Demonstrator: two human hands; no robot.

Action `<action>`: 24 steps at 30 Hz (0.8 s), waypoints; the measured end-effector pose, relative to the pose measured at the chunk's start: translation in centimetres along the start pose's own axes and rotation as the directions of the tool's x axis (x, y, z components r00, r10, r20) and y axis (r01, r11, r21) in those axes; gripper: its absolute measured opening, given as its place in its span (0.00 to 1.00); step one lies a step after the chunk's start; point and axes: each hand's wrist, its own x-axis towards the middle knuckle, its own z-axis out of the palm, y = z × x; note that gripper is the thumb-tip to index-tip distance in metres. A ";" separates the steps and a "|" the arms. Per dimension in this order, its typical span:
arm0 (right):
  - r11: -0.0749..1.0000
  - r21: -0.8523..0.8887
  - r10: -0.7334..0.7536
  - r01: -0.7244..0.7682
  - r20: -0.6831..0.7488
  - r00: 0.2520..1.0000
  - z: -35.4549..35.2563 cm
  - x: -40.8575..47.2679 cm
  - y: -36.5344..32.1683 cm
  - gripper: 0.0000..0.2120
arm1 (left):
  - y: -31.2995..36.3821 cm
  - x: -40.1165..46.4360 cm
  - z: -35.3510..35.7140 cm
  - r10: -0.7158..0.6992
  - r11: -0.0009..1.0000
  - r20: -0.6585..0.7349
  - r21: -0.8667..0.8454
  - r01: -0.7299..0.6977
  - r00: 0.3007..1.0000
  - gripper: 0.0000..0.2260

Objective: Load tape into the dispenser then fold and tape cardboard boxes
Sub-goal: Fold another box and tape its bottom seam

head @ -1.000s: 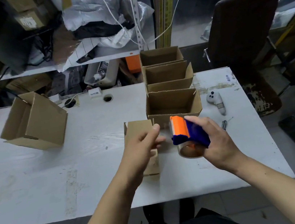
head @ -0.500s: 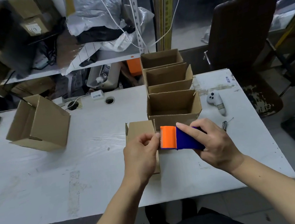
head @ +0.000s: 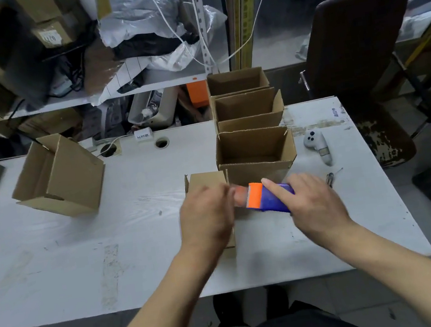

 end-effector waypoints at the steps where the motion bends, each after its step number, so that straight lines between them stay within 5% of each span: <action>1: 0.993 -0.054 0.112 -0.104 0.172 0.979 0.5 0.6 -0.5 0.34 | 0.6 -0.1 0.5 0.124 0.988 -0.007 0.097 -0.123 0.992 0.11; 3: 0.951 -0.098 0.301 -0.292 0.498 0.814 2.7 1.0 0.2 0.31 | 1.8 0.1 0.5 0.200 0.963 0.017 0.183 -0.200 0.980 0.13; 5: 0.827 0.080 0.331 -0.556 0.731 0.597 4.6 0.9 1.4 0.25 | 2.3 0.6 0.0 0.083 0.990 0.054 0.112 -0.089 0.995 0.11; 7: 0.627 0.281 0.255 -0.727 0.807 0.533 6.1 0.0 1.6 0.22 | 2.2 1.3 -0.6 -0.074 0.996 0.142 0.057 0.067 0.987 0.10; 9: 0.571 0.341 0.232 -0.747 0.806 0.545 7.2 -1.2 0.9 0.21 | 2.1 1.5 -1.2 -0.129 0.990 0.183 -0.025 0.135 0.975 0.10; 14: 0.672 0.242 0.269 -0.700 0.801 0.535 9.4 -2.6 0.7 0.19 | 1.4 2.1 -1.9 -0.178 0.974 0.233 -0.098 0.205 0.956 0.09; 16: 0.707 0.151 0.301 -0.690 0.820 0.487 8.7 -1.6 0.5 0.27 | 1.2 2.2 -2.0 -0.172 0.974 0.249 -0.104 0.203 0.953 0.09; 17: 0.673 0.213 0.306 -0.709 0.792 0.529 7.9 -0.8 0.2 0.30 | 1.1 2.3 -2.1 -0.173 0.974 0.259 -0.100 0.204 0.950 0.10; 20: 0.353 0.710 0.204 -0.609 0.577 0.791 3.3 2.7 -1.6 0.25 | 0.4 2.5 -2.2 -0.190 0.971 0.273 -0.089 0.222 0.943 0.11; 22: 0.070 0.826 0.065 -0.559 0.556 0.829 -0.3 5.1 -3.5 0.25 | -0.2 2.6 -2.2 -0.208 0.961 0.296 -0.116 0.251 0.932 0.10; 24: -0.054 0.820 -0.027 -0.570 0.570 0.821 -1.6 6.5 -4.8 0.26 | -0.8 2.7 -2.1 -0.226 0.951 0.304 -0.139 0.277 0.926 0.09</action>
